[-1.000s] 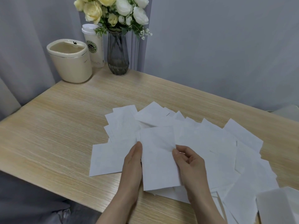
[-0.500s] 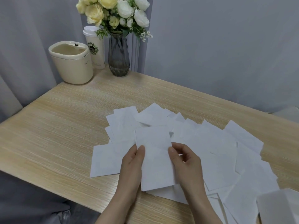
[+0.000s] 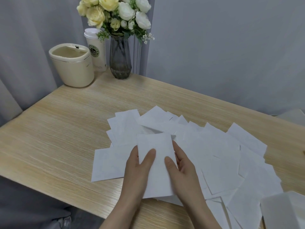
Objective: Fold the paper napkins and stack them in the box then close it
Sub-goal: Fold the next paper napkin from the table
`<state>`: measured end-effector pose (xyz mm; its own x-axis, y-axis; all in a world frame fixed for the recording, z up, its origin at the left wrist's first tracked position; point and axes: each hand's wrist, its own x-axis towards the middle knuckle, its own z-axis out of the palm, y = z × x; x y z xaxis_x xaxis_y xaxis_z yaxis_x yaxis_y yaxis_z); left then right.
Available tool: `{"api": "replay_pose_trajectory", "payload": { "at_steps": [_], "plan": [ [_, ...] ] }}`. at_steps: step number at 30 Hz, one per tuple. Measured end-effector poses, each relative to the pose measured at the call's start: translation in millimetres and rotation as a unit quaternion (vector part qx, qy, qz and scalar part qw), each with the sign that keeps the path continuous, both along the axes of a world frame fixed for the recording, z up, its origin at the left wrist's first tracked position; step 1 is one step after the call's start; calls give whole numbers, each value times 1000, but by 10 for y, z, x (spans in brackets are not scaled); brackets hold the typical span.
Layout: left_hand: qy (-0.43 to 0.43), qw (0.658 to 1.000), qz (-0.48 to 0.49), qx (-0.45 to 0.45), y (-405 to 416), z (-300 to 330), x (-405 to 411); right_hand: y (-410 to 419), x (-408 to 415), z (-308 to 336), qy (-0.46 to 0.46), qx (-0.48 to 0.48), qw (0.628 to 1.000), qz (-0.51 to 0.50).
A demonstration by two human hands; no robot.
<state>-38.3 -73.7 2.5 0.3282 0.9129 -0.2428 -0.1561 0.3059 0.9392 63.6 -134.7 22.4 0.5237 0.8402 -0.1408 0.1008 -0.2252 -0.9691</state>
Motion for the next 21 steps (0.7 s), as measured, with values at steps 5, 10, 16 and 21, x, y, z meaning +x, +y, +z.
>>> {"api": "replay_pose_trajectory", "payload": {
  "at_steps": [5, 10, 16, 21],
  "plan": [
    [11, 1000, 11, 12, -38, -29, 42, -25, -4, 16, -49, -19, 999, 14],
    [-4, 999, 39, 13, -28, -40, 60, -67, 9, 15, -18, 0, 1000, 21],
    [-21, 999, 38, 7, -18, -17, 74, -95, 47, 0, -15, 24, 1000, -1],
    [-11, 998, 54, 9, 114, -30, -17, -99, 149, 37, -9, -5, 1000, 14]
  ]
}}
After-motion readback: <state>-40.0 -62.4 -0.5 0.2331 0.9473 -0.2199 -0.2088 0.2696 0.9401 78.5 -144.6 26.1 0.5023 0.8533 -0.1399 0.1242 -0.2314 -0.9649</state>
